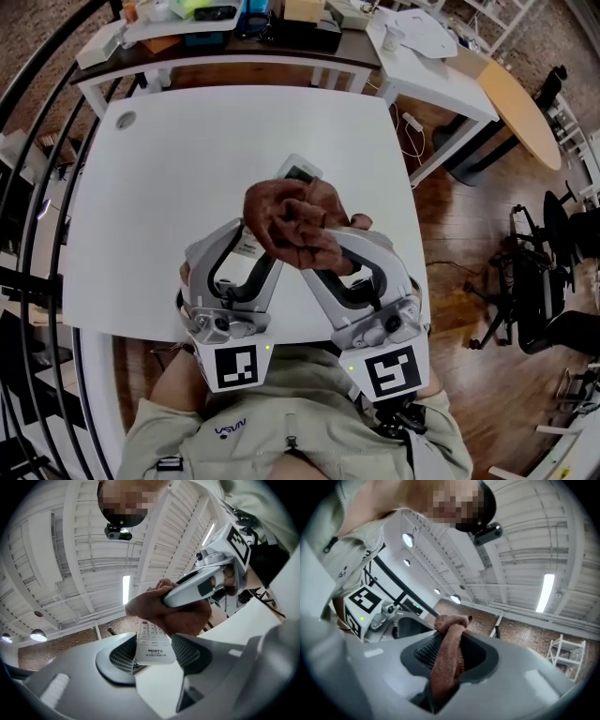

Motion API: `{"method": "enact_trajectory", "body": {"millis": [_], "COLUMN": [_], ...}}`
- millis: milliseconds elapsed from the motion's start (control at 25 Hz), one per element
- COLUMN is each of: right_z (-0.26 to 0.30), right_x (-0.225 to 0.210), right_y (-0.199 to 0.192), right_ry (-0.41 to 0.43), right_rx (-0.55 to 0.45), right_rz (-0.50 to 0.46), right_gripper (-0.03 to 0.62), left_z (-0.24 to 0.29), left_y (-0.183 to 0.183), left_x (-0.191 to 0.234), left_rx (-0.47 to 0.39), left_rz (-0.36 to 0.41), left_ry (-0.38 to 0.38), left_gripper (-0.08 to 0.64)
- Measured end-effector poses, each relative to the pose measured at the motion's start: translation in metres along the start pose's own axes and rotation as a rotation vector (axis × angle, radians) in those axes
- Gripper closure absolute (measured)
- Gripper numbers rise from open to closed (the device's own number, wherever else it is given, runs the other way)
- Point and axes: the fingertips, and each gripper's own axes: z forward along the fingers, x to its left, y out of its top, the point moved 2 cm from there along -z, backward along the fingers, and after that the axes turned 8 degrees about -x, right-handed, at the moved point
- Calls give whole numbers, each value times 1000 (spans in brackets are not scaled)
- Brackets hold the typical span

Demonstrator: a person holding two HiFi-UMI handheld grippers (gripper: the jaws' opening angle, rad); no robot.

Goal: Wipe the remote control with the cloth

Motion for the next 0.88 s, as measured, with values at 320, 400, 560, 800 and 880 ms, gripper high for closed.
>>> {"method": "enact_trajectory", "body": {"millis": [320,400,560,800,880], "right_z": [-16,-15,-10,-6,-5], "right_x": [-67,-71,-65,-54,-52], "right_y": [-18,-21,-29,-55,-67], "right_ry": [-298,-309,-286,-222,-215], "right_rx": [-25,-38,-49,-59,-62], "right_rz": [163,189,239,407,510], "right_gripper": [489,489,489,489,489], "left_z": [-5,-6,-3,4,6], "left_y": [-2,-1,-2,-2,-8], "left_x": [4,6,13,16,15], "left_rx": [-19,-30,-51,-75,-70], "left_rz": [-239,-313,-428,-551,-548], "left_ry": [-43,-47,-42,-48,-60], "left_gripper": [317,318,318,321,327]}}
